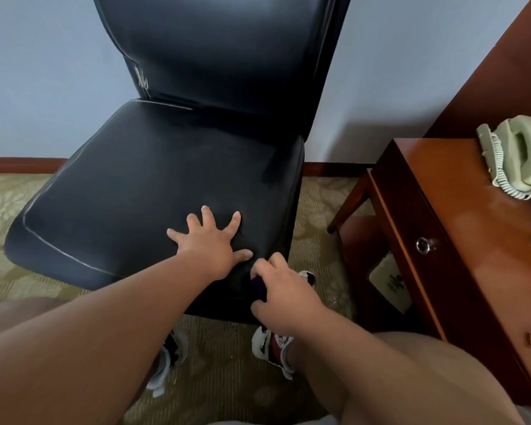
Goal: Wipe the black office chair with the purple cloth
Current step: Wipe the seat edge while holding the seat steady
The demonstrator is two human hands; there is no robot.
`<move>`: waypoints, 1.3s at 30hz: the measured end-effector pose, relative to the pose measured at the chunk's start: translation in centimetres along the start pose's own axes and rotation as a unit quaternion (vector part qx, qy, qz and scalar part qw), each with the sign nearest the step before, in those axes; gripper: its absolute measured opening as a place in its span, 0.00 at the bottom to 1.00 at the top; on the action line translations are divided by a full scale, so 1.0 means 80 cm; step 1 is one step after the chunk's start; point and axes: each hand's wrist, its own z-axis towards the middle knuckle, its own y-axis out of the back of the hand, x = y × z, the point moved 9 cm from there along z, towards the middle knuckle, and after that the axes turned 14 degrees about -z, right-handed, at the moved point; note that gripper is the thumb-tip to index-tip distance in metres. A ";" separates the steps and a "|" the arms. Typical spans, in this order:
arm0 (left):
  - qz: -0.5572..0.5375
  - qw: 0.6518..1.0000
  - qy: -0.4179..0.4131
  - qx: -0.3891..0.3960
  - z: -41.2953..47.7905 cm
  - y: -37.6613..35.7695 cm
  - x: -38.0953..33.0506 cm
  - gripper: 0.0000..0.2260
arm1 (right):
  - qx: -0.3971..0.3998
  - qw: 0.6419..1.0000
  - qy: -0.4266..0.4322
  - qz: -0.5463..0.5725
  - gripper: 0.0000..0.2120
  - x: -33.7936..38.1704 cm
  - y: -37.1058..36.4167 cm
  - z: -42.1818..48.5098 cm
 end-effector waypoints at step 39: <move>-0.058 0.998 0.009 -0.011 0.023 0.028 -0.004 0.40 | -0.125 0.934 -0.288 0.169 0.12 -0.147 0.058 0.034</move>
